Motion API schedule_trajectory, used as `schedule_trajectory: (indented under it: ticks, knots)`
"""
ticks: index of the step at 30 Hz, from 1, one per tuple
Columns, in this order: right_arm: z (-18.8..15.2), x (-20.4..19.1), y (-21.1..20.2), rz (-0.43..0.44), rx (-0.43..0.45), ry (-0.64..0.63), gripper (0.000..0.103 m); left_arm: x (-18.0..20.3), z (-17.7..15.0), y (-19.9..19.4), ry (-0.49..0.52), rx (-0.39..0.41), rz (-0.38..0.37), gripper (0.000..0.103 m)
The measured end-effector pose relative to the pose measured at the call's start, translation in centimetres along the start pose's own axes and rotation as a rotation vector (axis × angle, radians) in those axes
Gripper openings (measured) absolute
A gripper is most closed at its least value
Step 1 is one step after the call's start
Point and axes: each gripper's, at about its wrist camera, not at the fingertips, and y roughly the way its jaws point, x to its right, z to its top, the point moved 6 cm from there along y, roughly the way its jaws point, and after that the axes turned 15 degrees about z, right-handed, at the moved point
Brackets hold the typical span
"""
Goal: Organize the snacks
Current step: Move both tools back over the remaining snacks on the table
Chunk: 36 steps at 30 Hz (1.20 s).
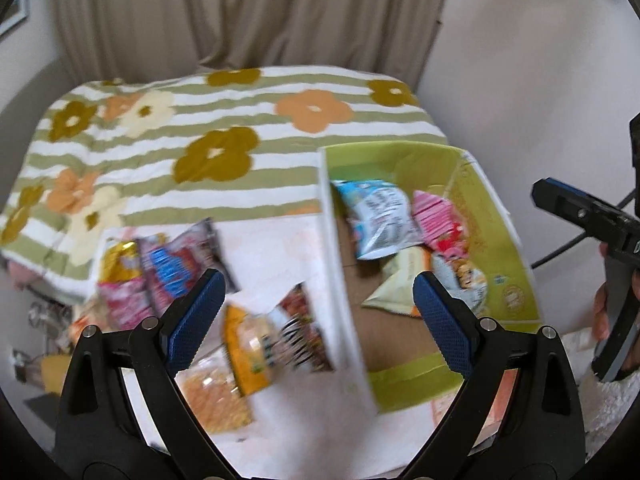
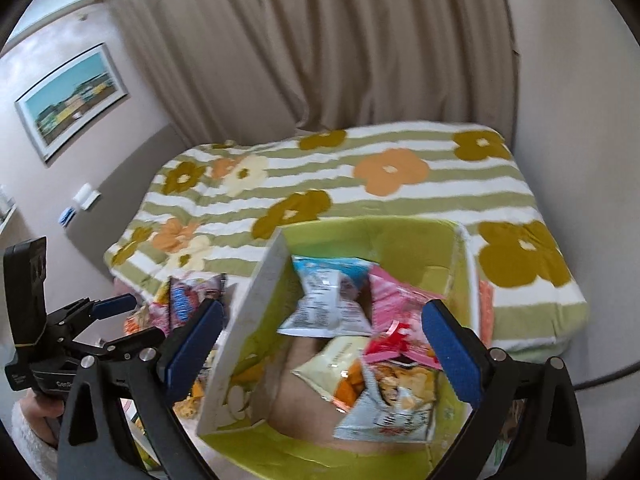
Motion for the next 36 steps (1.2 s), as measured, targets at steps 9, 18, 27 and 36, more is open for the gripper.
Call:
schedule_trajectory:
  ticks: [9,18,27,36]
  knots:
    - [-1.0,-6.1,1.9,0.109,-0.02,-0.089,0.099,-7.5,-4.1,-2.1,-0.116,-0.009,0.091,0.095]
    - [-3.6,-13.0,6.4,0.142,-0.079,-0.129,0.099,-16.3,-8.2,-1.2,-0.114,-0.034,0.133,0.095]
    - [-7.3,-17.4,12.4,0.048,-0.155,-0.026,0.099,-23.4,-11.6,2.4,0.051,-0.076,0.064,0.094]
    - [-12.4,-19.7,16.2,-0.079,-0.207,0.088,0.099,-26.6,-12.9,7.3,0.344,-0.078,-0.004,0.094]
